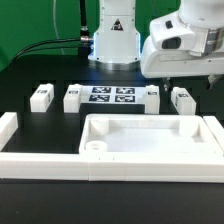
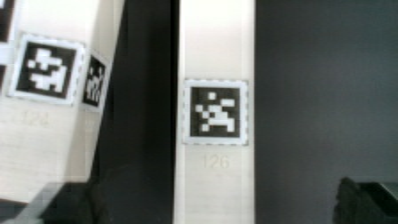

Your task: Assemble desk

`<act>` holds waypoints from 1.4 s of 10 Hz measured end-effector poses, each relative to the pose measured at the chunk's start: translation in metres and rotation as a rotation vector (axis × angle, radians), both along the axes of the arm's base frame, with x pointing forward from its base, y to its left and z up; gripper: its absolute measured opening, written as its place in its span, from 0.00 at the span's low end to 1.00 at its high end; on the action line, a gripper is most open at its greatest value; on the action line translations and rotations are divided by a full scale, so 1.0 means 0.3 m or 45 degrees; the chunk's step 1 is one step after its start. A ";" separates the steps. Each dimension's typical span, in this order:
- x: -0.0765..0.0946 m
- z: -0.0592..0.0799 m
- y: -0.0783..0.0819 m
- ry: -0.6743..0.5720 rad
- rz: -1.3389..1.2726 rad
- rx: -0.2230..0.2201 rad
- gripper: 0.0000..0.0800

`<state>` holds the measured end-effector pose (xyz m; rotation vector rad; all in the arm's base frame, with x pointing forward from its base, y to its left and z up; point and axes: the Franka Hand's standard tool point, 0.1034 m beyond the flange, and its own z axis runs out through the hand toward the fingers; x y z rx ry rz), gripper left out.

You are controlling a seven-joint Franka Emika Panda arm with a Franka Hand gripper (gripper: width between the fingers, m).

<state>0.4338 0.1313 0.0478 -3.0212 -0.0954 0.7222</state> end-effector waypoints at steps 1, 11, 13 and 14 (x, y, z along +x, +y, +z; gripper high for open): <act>-0.008 -0.008 0.002 0.084 -0.045 -0.060 0.81; -0.005 -0.121 -0.016 0.718 0.001 -0.098 0.81; -0.010 -0.135 -0.008 0.714 0.005 -0.099 0.81; -0.011 -0.141 -0.008 0.707 0.001 -0.100 0.81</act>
Offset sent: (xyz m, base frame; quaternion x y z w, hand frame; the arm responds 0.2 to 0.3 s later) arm 0.0000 0.0000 0.0000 0.0000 -0.1938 0.0000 0.9810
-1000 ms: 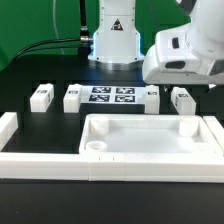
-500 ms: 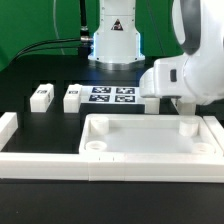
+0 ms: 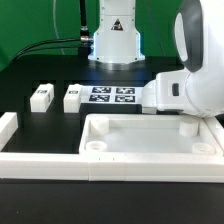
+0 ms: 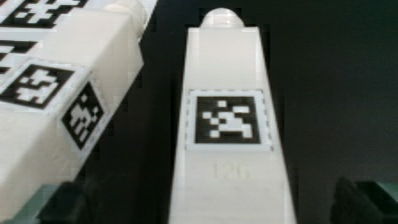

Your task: Assemble desk

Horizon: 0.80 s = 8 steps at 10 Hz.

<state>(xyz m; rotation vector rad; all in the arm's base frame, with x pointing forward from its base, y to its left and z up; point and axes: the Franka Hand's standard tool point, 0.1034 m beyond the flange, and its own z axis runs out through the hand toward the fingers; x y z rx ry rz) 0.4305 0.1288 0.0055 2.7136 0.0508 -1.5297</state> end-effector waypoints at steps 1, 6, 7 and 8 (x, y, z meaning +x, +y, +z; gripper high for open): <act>-0.002 -0.007 0.001 -0.009 -0.006 -0.008 0.81; 0.012 -0.017 0.030 -0.052 0.003 -0.001 0.67; 0.013 -0.017 0.033 -0.053 0.006 0.001 0.67; 0.012 -0.016 0.037 -0.053 0.010 0.003 0.43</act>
Offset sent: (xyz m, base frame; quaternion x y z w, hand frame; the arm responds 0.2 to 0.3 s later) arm -0.0020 0.0016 -0.0123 -0.0049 0.0315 0.0067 0.9995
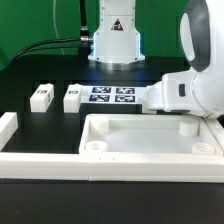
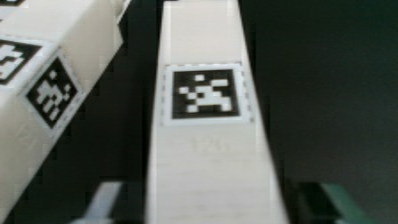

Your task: Assemble desk

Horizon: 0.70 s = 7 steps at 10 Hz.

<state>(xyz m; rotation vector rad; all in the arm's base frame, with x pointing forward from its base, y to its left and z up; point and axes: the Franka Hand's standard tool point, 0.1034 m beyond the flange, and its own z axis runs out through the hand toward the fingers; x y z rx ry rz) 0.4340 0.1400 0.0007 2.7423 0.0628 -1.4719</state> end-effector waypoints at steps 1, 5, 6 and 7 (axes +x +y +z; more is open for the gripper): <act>0.001 0.000 0.000 -0.001 0.001 0.002 0.36; 0.024 0.049 -0.013 -0.011 0.041 0.070 0.36; 0.031 0.099 -0.024 0.003 0.058 0.105 0.36; 0.039 0.164 -0.041 0.024 0.077 0.136 0.36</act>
Offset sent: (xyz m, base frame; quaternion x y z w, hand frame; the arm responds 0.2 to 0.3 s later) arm -0.0019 -0.0024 0.0204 0.0266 -0.0122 -0.0322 0.9991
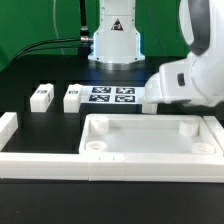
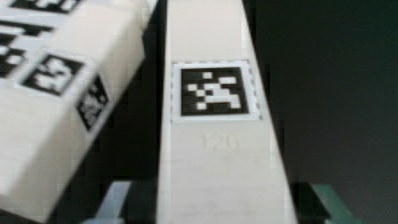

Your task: Assemble desk

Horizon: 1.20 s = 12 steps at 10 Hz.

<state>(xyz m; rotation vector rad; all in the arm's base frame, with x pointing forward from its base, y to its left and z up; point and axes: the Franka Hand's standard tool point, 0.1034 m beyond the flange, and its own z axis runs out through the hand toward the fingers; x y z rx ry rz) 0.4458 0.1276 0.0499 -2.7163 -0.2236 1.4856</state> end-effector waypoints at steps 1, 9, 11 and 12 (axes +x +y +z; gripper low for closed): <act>0.012 0.058 -0.012 -0.001 0.016 0.025 0.36; 0.151 0.135 -0.021 -0.326 0.004 0.092 0.36; 0.240 0.183 -0.027 -0.481 -0.013 0.110 0.36; 0.254 0.183 -0.027 -0.614 -0.023 0.115 0.36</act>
Offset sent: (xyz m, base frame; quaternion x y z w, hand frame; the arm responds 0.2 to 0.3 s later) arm 0.0000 0.0000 0.0000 0.0000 0.0650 0.0000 0.9979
